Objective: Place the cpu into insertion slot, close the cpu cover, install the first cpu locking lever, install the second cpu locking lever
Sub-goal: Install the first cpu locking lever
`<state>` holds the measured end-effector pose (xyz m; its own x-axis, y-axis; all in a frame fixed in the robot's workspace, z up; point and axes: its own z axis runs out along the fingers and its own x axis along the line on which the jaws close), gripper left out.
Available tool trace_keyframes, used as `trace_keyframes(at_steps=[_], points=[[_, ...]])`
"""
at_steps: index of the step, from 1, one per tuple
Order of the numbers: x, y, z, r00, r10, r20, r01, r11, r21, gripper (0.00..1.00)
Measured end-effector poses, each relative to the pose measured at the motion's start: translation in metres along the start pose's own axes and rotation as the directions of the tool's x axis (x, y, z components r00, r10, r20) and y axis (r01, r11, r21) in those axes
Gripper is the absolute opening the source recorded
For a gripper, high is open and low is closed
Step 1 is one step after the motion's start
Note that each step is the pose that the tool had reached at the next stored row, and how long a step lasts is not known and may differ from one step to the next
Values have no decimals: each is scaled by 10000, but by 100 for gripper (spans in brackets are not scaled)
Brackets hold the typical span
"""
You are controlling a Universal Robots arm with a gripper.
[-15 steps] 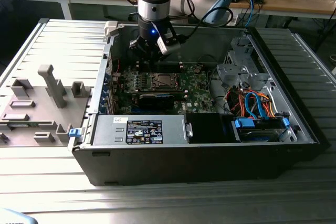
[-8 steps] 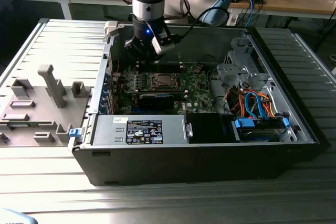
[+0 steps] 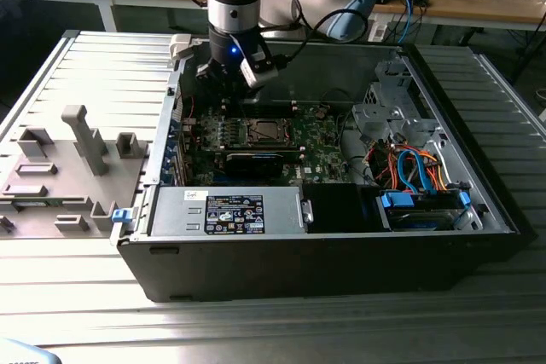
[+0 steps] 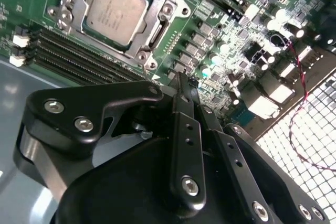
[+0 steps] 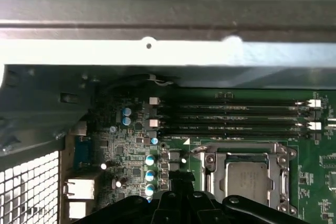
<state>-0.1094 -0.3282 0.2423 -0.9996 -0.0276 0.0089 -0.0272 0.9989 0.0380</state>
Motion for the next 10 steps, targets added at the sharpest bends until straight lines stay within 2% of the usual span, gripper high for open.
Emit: trace_keyframes(at_steps=[10], points=[[40,94,-5,9998,-187,-6,187,9998,-3,11]])
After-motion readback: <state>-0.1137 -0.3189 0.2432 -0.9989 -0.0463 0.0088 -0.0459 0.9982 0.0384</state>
